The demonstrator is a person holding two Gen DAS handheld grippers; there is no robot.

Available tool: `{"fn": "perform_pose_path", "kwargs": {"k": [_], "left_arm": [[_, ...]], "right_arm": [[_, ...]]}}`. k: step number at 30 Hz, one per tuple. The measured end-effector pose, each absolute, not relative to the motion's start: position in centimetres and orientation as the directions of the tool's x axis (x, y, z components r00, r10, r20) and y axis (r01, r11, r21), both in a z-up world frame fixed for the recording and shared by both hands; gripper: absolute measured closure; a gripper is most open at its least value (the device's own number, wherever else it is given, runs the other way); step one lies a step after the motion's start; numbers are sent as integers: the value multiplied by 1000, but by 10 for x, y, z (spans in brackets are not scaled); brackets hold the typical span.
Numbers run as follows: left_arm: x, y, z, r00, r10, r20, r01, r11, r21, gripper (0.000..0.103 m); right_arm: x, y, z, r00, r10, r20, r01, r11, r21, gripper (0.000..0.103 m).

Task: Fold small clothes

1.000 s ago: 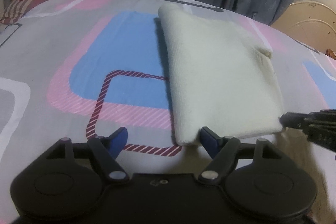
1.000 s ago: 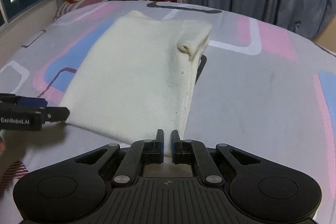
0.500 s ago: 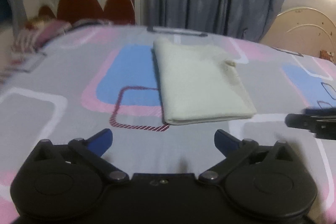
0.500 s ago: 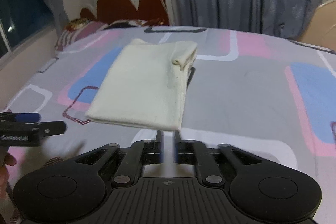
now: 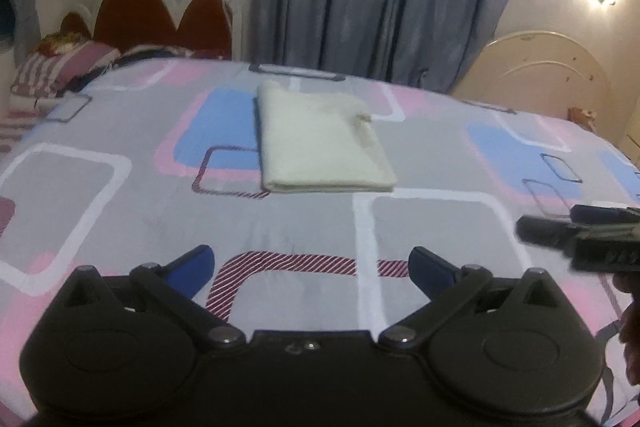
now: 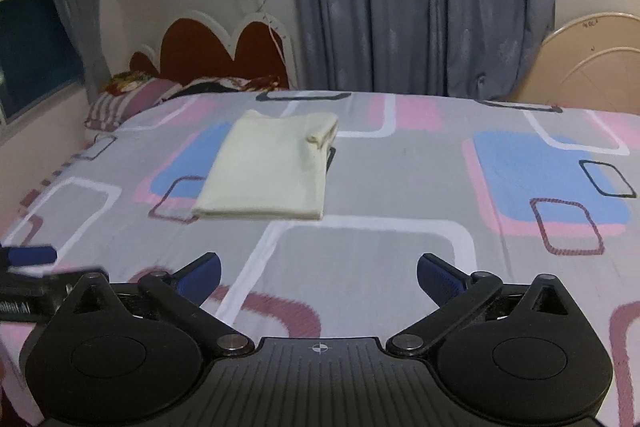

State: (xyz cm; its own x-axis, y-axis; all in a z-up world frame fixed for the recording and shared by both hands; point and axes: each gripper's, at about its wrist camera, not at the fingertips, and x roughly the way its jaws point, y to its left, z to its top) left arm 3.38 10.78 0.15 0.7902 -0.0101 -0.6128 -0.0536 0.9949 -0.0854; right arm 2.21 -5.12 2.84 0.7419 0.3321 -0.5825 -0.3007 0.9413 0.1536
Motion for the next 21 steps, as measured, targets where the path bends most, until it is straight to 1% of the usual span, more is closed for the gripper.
{"fn": "perform_pose_path", "kwargs": {"k": [3,9,16,21], "left_arm": [[28,98,7,798,20,-602,-58,997,-44,0],[16,94,13,816,15,-577,-46,998,-40,0],[13,95,19,825,28,-565,-74,995,-59,0],[9,93,22,833,47,-551,-83,996,-41,0]], "right_arm": [[10,-45,34,747,327,-579,-311,941,130,0],[-3,-42,47,770,333,-545,-315,940,130,0],[-8,-45,49,776,334,-534,-314,940,133,0],[-6,-45,51,776,352,-524,-333,933,134,0]]}}
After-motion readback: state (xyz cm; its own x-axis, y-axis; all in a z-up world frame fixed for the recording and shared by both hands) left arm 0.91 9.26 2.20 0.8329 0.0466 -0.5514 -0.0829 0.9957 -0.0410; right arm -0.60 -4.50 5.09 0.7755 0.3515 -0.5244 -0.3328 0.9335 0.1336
